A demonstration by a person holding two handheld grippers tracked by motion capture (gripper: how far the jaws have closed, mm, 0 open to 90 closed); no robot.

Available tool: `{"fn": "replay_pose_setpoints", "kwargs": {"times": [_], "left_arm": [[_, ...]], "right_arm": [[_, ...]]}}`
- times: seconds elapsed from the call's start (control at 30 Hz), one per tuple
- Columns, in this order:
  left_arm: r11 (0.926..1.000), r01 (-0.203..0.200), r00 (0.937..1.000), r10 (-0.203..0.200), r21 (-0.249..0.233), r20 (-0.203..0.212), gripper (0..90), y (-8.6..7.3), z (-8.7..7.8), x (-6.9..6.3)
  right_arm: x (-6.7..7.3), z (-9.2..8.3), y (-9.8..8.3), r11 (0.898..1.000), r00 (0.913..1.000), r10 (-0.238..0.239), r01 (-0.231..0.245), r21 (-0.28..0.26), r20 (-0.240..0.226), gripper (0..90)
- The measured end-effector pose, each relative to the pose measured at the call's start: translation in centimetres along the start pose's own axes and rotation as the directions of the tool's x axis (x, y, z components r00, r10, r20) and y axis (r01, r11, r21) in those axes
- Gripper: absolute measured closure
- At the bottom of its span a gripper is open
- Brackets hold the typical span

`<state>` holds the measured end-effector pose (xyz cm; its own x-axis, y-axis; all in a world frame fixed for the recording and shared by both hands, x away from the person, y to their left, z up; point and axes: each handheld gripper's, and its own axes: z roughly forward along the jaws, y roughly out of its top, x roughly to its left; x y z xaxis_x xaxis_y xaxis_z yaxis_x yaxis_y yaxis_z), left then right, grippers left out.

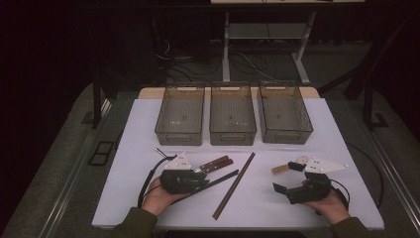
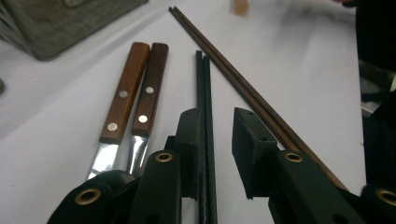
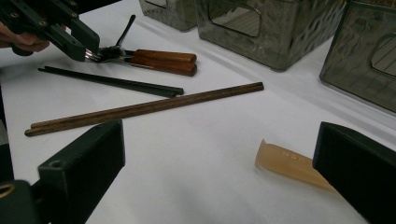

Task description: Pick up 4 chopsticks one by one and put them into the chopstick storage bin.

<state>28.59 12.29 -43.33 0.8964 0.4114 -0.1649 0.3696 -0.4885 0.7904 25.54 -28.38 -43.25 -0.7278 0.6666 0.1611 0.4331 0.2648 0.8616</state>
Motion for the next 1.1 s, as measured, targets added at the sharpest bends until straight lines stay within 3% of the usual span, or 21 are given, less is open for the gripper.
{"fn": "replay_pose_setpoints", "kwargs": {"times": [0.27,0.47,1.1], "left_arm": [[0.9995,-0.013,0.9998,0.013,0.03,-0.017,79.7,-0.27,0.25,0.13],[0.9964,-0.017,0.9994,0.019,0.083,-0.03,82.1,-0.69,0.55,0.27],[0.993,-0.02,0.9984,0.026,0.116,-0.049,83.7,-0.95,0.87,0.19]], "right_arm": [[0.01,0.01,0.03,1.0,1.0,0.003,-0.003,-0.002,-0.003,2.3],[0.08,0.12,0.07,1.0,0.9999,-0.005,0.005,0.002,-0.011,2.3],[0.22,0.03,0.08,1.0,1.0,-0.003,0.003,-0.001,-0.005,2.3]]}}
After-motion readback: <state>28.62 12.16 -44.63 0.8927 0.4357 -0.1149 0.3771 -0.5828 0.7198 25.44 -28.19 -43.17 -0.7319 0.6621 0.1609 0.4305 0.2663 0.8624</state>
